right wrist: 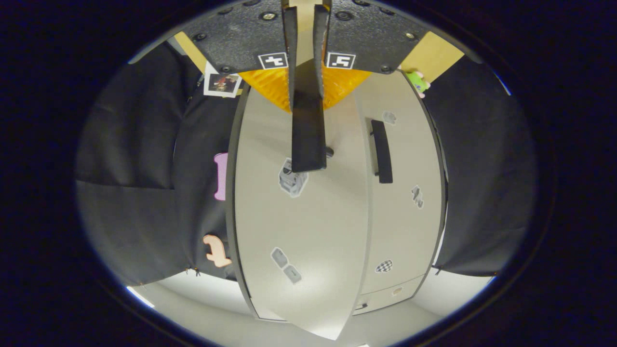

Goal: Open the right door of the double-door shoe cabinet with the right hand, and open the left door with the left hand.

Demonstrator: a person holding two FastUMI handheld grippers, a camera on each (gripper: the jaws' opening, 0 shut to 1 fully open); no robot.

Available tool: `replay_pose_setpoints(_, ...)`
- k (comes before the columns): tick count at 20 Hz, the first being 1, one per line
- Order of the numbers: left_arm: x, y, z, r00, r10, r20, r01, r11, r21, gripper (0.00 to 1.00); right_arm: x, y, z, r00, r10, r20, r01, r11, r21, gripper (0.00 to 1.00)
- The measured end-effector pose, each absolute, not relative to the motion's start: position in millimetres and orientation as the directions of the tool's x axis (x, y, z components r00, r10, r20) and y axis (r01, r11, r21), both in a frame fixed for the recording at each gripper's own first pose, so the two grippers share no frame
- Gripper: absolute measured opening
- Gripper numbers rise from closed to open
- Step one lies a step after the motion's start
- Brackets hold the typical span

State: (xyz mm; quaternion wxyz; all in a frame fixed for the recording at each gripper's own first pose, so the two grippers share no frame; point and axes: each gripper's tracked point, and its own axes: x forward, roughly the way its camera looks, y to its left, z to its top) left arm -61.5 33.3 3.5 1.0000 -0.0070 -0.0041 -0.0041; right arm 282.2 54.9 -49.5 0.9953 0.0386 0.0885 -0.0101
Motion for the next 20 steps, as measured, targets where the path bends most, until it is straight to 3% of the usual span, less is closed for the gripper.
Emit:
replay_pose_setpoints(11,-36,-17,8,0.992,-0.123,0.02,0.124,0.992,-0.036,0.95,273,35,-49,0.983,-0.045,-0.179,0.06,0.995,0.078,0.12)
replay_pose_setpoints(14,-28,-39,12,0.988,-0.152,0.027,0.153,0.988,-0.036,0.95,269,23,-49,0.982,-0.069,-0.177,0.082,0.994,0.067,0.06)
replay_pose_setpoints(20,-17,-101,15,0.981,-0.193,0.019,0.193,0.98,-0.051,0.95,266,11,-47,0.985,-0.018,-0.171,0.029,0.998,0.06,0.04)
